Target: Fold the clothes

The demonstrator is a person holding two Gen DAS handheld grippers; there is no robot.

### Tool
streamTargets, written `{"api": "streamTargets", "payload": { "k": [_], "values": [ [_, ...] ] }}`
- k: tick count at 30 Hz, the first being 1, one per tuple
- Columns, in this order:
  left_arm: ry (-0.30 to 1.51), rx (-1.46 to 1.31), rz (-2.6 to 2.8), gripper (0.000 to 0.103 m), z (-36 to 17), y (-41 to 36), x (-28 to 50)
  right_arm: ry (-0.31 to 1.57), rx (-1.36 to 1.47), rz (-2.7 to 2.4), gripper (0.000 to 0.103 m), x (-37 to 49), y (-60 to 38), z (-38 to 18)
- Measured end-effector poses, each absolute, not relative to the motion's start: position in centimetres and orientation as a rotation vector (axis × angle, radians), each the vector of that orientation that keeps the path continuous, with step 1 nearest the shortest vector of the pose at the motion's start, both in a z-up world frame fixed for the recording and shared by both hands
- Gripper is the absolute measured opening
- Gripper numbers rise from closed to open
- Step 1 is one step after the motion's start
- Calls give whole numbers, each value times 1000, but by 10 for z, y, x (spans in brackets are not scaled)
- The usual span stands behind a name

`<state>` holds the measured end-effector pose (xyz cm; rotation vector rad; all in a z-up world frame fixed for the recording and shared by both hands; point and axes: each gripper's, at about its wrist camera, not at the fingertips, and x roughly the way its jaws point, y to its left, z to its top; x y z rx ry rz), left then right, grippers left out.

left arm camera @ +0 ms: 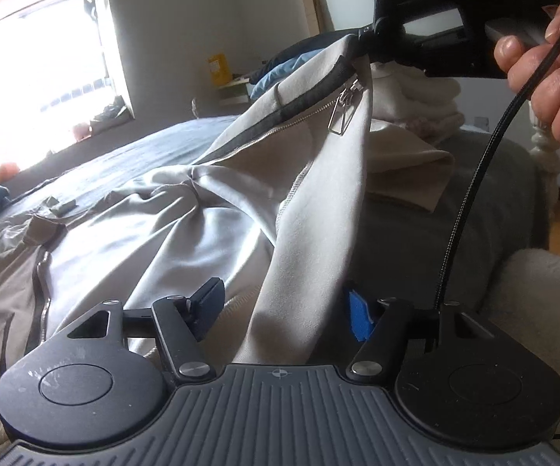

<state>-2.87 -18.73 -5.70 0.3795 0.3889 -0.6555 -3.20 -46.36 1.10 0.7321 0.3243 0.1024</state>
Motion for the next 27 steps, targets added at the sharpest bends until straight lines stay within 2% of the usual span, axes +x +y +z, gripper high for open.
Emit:
{"api": "streamTargets", "payload": {
  "k": [7, 9, 12, 19, 27],
  "values": [
    [477, 280, -592, 41, -55, -186, -3, 318, 725, 118, 3, -28, -461, 14],
    [488, 269, -591, 23, -55, -187, 1, 314, 718, 125, 3, -26, -460, 15],
    [501, 229, -622, 8, -52, -182, 3, 309, 700, 124, 2, -23, -458, 15],
    [626, -12, -917, 6, -42, -157, -2, 246, 700, 75, 2, -54, -461, 25],
    [694, 10, -1011, 7, -73, -161, 2, 319, 774, -18, 2, -57, -476, -10]
  ]
}}
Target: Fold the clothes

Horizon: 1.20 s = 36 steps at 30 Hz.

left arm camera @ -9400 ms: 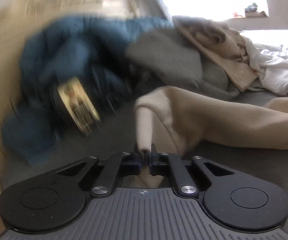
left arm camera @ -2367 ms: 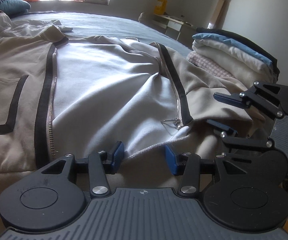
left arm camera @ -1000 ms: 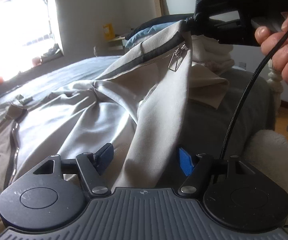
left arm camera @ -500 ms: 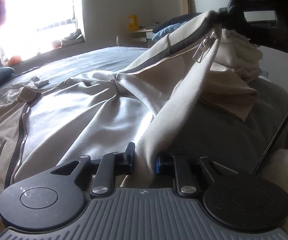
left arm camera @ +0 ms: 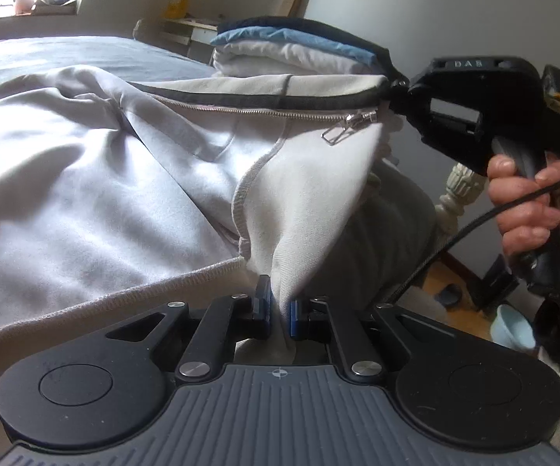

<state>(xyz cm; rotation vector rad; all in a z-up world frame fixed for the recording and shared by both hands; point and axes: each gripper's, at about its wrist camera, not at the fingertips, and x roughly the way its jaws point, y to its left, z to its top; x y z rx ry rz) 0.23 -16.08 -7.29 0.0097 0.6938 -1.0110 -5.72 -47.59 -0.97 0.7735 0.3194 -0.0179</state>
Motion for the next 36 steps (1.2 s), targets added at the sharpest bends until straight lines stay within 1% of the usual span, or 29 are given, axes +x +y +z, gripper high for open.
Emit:
{"api": "streamTargets", "payload": {
  "k": [1, 3, 4, 5, 6, 11, 14, 16, 20, 22, 24, 26, 30, 33, 36],
  "values": [
    [691, 16, -1007, 8, -75, -161, 1, 325, 790, -12, 2, -56, -477, -12],
    [677, 25, -1002, 15, -77, -161, -1, 333, 806, 5, 2, -53, -476, -14],
    [676, 14, -1001, 17, -76, -159, -2, 333, 797, 13, 2, -50, -474, -12],
    [677, -5, -1005, 23, -74, -155, -3, 330, 785, 24, 2, -48, -471, -8],
    [674, -23, -1007, 27, -70, -148, -3, 325, 774, 37, 2, -45, -468, -4],
    [640, -144, -987, 30, -52, -90, -5, 294, 773, 161, 2, -15, -442, 27],
    [623, -268, -900, 30, -44, -38, -3, 281, 734, 334, 2, 7, -395, 53],
    [610, -365, -813, 31, -42, 0, -1, 292, 655, 492, 3, 11, -350, 66],
    [600, -601, -666, 34, -55, 71, 3, 447, 495, 714, 2, 8, -280, 48],
    [632, -696, -623, 34, -69, 92, 5, 600, 479, 716, 2, 10, -266, 15],
    [646, -735, -595, 34, -76, 104, 7, 766, 467, 645, 2, 12, -260, -22],
    [657, -754, -611, 34, -80, 108, 8, 847, 392, 581, 2, 5, -254, -44],
    [678, -788, -655, 34, -83, 106, 10, 803, 256, 572, 3, -18, -244, -36],
    [683, -822, -681, 34, -84, 104, 13, 677, 210, 617, 3, -34, -239, -3],
    [695, -840, -691, 35, -89, 106, 6, 607, 167, 647, 3, -41, -241, 7]
  ]
}}
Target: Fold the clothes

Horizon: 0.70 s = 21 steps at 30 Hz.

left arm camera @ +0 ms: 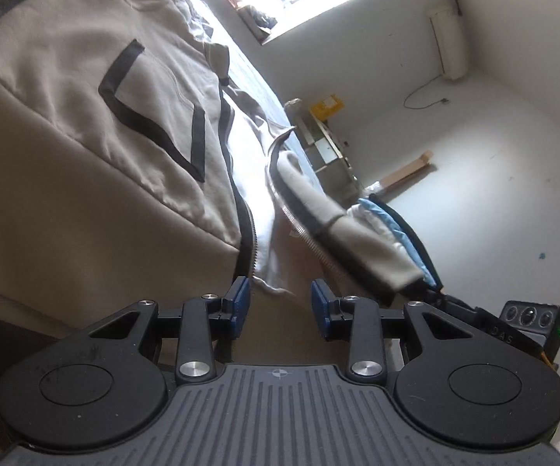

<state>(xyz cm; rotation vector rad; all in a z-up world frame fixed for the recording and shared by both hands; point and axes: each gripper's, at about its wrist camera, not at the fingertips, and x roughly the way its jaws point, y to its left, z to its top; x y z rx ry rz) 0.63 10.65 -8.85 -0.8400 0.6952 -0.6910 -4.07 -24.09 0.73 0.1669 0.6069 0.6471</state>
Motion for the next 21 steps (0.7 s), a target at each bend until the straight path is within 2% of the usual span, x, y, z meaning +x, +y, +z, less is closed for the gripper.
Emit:
{"api": "streamTargets", "payload": {
  "k": [5, 8, 10, 12, 21],
  "values": [
    [713, -782, -700, 35, -86, 97, 3, 836, -150, 432, 5, -40, -233, -51],
    [727, -709, -709, 36, -82, 86, 2, 774, -334, 396, 8, -60, -219, -57],
    [736, -681, -715, 37, -82, 81, 3, 679, -465, 382, 25, -76, -208, -55],
    [746, -672, -717, 37, -83, 76, 5, 566, -623, 367, 34, -92, -196, -59],
    [742, -647, -701, 38, -81, 77, -1, 9, -1518, 422, 42, -129, -157, -146]
  ]
}}
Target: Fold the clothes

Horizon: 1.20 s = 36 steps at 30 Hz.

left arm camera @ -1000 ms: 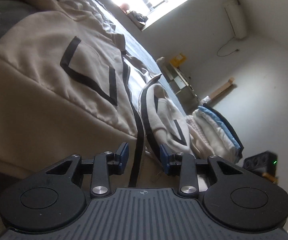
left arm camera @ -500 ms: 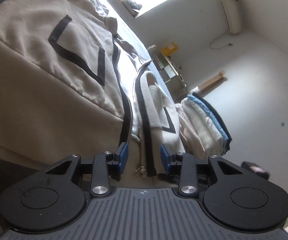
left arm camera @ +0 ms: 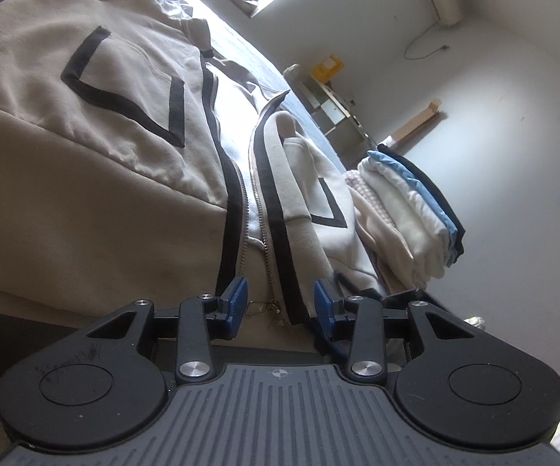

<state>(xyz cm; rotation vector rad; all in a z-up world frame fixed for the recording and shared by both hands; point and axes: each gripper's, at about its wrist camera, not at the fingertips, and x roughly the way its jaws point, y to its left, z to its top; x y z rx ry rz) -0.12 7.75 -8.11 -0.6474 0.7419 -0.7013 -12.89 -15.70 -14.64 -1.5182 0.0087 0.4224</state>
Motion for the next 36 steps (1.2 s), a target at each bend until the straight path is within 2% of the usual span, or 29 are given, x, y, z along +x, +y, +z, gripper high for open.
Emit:
{"api": "streamTargets", "payload": {
  "k": [2, 5, 6, 7, 10, 12, 16, 22, 29, 32, 33, 35, 36],
  "values": [
    [738, -652, -688, 38, -81, 82, -3, -90, -1653, 451, 42, -128, -158, -164],
    [731, -661, -668, 38, -80, 88, -7, -89, -1683, 476, 37, -118, -158, -164],
    [727, -667, -663, 38, -81, 90, -7, -53, -1635, 484, 32, -114, -155, -156],
    [724, -674, -658, 38, -81, 92, -8, -4, -1565, 492, 20, -111, -152, -145],
    [723, -704, -648, 39, -83, 100, -7, 166, -1181, 522, 14, -100, -147, -91],
    [723, -739, -654, 39, -85, 106, -5, 283, -867, 546, 14, -87, -152, -51],
    [753, -895, -735, 43, -97, 111, 4, 478, -382, 614, 14, -56, -178, -22],
    [830, -1134, -829, 51, -119, 105, 34, 451, -493, 630, 15, -74, -167, -42],
    [999, -1104, -808, 53, -130, 74, 61, 379, -567, 652, 15, -99, -167, -50],
    [1022, -1117, -813, 48, -133, 65, 65, 360, -573, 653, 15, -104, -169, -55],
    [1021, -1113, -808, 40, -132, 62, 66, 354, -578, 652, 15, -105, -169, -57],
    [1020, -1094, -794, 30, -131, 57, 67, 351, -582, 645, 15, -105, -170, -62],
    [1018, -1084, -785, 24, -130, 56, 67, 357, -588, 642, 18, -106, -171, -64]
  ]
}}
